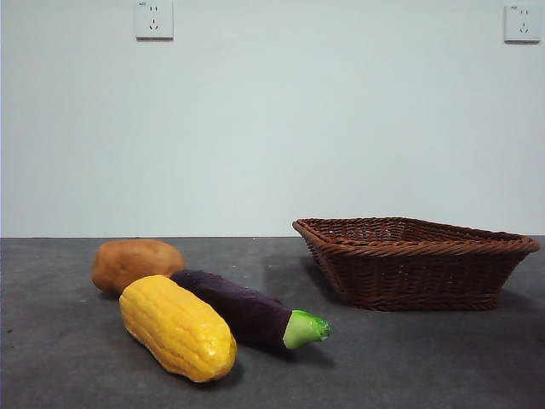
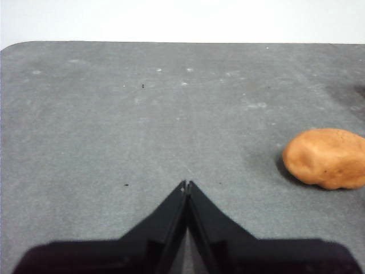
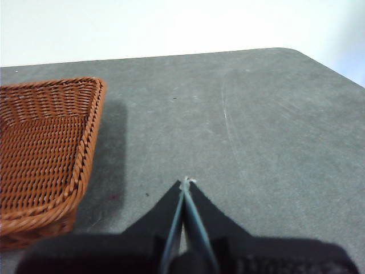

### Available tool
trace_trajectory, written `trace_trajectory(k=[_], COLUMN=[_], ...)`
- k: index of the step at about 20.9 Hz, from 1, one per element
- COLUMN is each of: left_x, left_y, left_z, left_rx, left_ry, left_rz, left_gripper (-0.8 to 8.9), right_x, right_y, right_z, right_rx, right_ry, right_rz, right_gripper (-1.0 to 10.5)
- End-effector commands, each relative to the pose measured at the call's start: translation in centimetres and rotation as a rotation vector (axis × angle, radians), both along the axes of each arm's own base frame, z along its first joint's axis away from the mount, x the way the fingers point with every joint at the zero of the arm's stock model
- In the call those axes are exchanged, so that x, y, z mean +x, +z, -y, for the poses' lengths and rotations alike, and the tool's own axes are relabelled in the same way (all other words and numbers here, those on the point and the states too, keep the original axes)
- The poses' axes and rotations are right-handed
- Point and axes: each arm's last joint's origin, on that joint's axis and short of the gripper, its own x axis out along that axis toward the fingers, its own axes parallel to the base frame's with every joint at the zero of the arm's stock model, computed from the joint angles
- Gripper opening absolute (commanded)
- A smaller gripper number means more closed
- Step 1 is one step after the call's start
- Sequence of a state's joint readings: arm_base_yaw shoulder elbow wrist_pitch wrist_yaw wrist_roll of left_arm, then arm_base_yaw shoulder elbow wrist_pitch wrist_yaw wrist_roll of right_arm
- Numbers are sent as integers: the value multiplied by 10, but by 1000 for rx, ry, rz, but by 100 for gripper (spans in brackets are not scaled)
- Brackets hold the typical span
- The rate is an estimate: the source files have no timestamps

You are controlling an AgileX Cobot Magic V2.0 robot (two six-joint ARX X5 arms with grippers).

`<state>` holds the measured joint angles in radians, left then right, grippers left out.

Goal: Help me put the vegetables on the table into the basket

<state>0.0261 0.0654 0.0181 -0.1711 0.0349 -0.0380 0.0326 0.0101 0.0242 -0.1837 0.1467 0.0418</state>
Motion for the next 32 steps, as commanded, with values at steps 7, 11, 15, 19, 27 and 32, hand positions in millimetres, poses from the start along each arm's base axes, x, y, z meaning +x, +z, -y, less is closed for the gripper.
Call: trace_trajectory(k=[7,11,15,19,27,32], left_x=[1,1,1,1,-1,-3], left_y=[-3,-3,-3,-3,2,16], left_z=[0,0,0,1,9,10], left_rx=[-98,-109,-111,-167,-302,-346], left_ry=[24,26,26,-4,-242,-299], left_rz=[-1,-1,-2,-5,-24,-18], left_gripper=[-4,-4,-4,-4,-5,-6], right_x=[0,0,0,0,-6,-9], right_y=[-2,-3,-2,-3,3,17], right_z=[-3,-5,-5,-5,-6,-6], right_rx=[291,320,334,360,371,431], right_ry=[59,104,120,119,143,139], right_rz=[9,-7,-9,-14,-106,-68], right_gripper=[0,-1,-2,-2,-8,-8])
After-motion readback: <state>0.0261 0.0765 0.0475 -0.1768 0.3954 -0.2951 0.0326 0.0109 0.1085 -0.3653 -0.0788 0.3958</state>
